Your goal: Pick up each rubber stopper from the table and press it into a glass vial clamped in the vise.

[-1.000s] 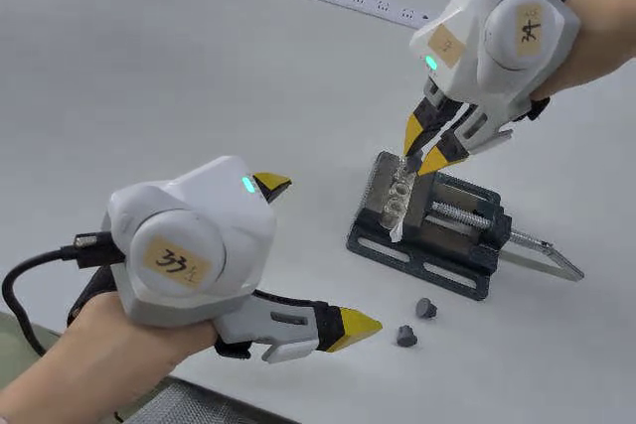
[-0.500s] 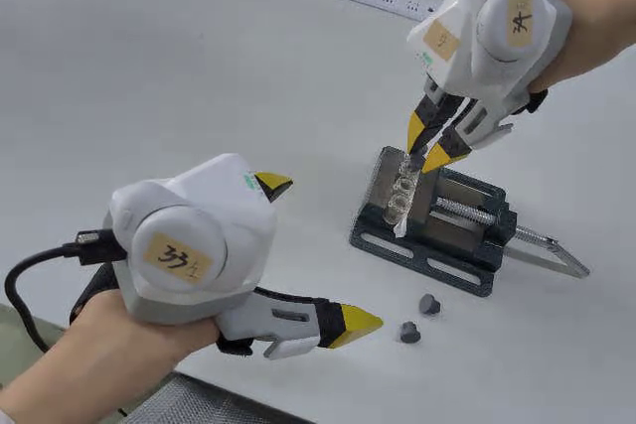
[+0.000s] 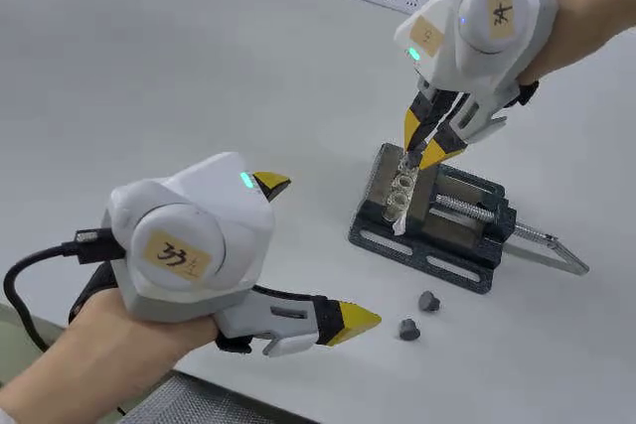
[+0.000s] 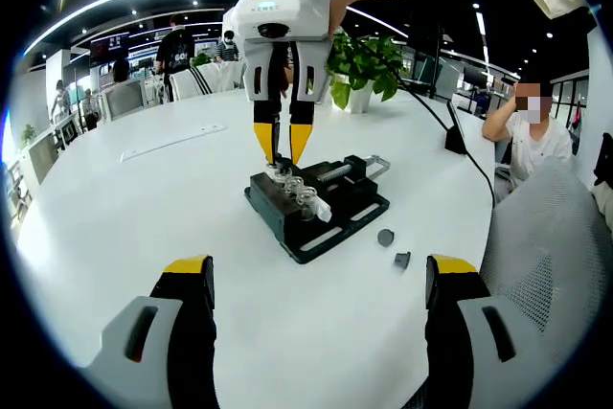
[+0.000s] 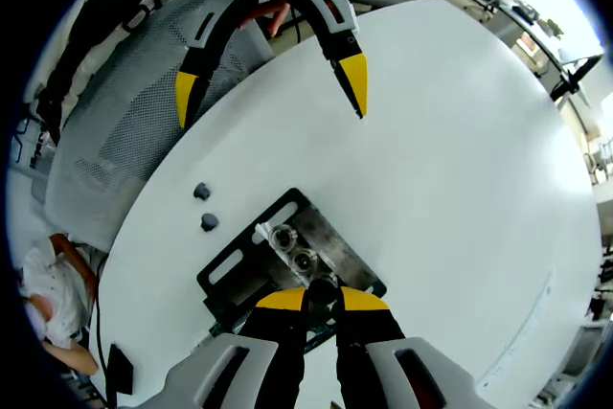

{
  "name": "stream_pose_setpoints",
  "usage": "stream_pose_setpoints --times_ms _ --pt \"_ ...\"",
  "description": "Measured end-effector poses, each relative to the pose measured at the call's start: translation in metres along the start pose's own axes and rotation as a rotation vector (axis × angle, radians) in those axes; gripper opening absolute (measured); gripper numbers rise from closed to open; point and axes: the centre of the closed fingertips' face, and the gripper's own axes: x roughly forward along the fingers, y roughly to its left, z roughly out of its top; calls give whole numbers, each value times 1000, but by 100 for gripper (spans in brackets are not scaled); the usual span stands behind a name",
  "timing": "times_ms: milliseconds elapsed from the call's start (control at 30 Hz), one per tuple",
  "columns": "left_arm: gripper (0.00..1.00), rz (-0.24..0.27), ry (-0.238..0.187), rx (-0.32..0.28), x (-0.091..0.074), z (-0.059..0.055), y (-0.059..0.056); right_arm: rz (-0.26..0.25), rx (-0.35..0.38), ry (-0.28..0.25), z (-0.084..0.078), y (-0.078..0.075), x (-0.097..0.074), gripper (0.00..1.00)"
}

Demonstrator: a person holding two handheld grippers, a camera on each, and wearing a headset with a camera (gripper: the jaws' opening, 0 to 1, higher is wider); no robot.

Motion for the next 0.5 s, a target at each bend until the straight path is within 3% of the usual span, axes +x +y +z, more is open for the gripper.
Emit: stream_pose_setpoints --times_ms 133,300,500 --pt "91 0 -1 -2 0 0 0 2 26 9 0 0 1 5" --pt "90 -4 -1 -1 2 1 -2 5 121 6 3 0 1 5" --pt "90 -8 -4 0 2 2 -3 11 129 13 2 -2 1 5"
